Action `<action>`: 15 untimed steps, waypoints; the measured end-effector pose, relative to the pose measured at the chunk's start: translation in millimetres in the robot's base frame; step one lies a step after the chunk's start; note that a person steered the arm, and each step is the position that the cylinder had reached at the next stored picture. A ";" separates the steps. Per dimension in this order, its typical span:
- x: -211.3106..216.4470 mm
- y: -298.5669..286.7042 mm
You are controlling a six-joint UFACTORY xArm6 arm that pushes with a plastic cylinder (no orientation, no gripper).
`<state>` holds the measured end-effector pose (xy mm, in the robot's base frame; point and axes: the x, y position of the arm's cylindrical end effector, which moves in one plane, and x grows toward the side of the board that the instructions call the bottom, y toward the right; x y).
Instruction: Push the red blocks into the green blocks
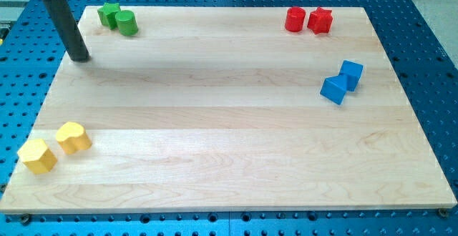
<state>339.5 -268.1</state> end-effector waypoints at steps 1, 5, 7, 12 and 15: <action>0.0 0.0; 5.4 -5.8; 5.4 6.0; 7.7 176.0; 31.2 371.0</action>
<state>370.7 102.8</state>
